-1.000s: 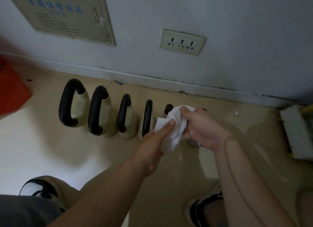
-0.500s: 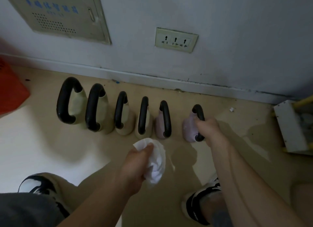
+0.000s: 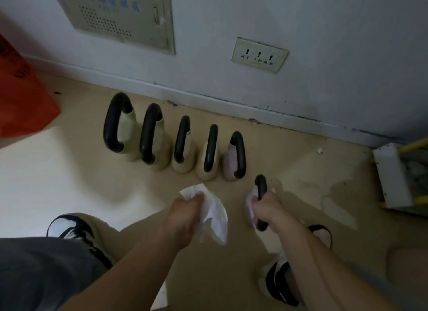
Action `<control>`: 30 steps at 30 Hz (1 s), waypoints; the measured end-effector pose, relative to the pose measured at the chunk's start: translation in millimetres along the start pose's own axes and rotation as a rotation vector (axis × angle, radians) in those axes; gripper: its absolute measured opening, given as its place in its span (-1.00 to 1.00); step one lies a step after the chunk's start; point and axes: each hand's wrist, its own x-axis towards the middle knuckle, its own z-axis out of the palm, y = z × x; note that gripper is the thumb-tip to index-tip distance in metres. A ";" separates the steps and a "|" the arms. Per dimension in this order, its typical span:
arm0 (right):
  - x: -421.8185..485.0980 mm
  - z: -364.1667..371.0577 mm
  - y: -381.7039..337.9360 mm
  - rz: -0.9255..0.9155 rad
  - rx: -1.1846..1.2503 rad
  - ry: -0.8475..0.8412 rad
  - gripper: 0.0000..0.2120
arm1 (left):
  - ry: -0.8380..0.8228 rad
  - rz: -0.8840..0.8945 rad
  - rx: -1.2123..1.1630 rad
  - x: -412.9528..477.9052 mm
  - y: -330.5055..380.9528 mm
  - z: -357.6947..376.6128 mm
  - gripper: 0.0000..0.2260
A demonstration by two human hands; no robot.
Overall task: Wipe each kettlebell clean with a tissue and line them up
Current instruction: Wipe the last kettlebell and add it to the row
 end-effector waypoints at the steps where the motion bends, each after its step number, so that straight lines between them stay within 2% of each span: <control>1: -8.9 8.8 2.9 0.039 -0.017 -0.038 -0.76 | 0.040 -0.030 -0.007 -0.3 -7.0 -6.5 -0.72; 3: -26.6 26.6 5.8 0.091 -0.102 -0.114 -0.68 | 0.138 -0.089 -0.016 -3.4 -22.9 -23.5 -0.77; 6: -55.3 48.6 -0.9 0.078 -0.418 -0.205 -0.44 | 0.200 -0.132 0.011 -5.8 -46.0 -47.8 -0.71; 8: -70.1 64.2 -7.8 0.053 -0.556 -0.238 -0.39 | 0.308 -0.142 0.043 -12.0 -48.2 -65.9 -0.75; 11: -83.2 76.1 -18.8 0.014 -0.658 -0.190 -0.51 | 0.374 -0.103 0.001 -25.1 -35.4 -91.5 -0.73; 15: -94.7 67.3 -49.3 -0.082 -0.728 -0.239 -0.78 | 0.313 -0.058 -0.163 -33.2 -14.4 -112.0 -0.73; 17: -99.2 71.6 -64.4 -0.153 -0.714 -0.268 -0.78 | 0.336 -0.049 -0.226 -35.7 -4.2 -118.3 -0.72; 18: -100.3 77.5 -69.5 -0.190 -0.696 -0.277 -0.80 | 0.388 -0.019 -0.195 -37.9 1.2 -121.5 -0.78; 21: -99.1 98.3 -68.5 -0.279 -0.571 -0.304 -0.80 | 0.619 0.152 0.091 -40.6 15.8 -138.8 -0.94; 24: -98.0 120.5 -58.5 -0.377 -0.501 -0.348 -0.81 | 0.715 0.267 0.451 -38.1 18.3 -150.9 -0.86; 27: -100.8 128.0 -54.4 -0.473 -0.614 -0.340 -0.70 | 0.576 0.355 0.752 -25.7 4.2 -144.9 -0.86; 30: -97.4 119.4 -52.5 -0.506 -0.603 -0.356 -0.69 | 0.282 0.399 0.918 -13.6 -15.2 -122.1 -0.80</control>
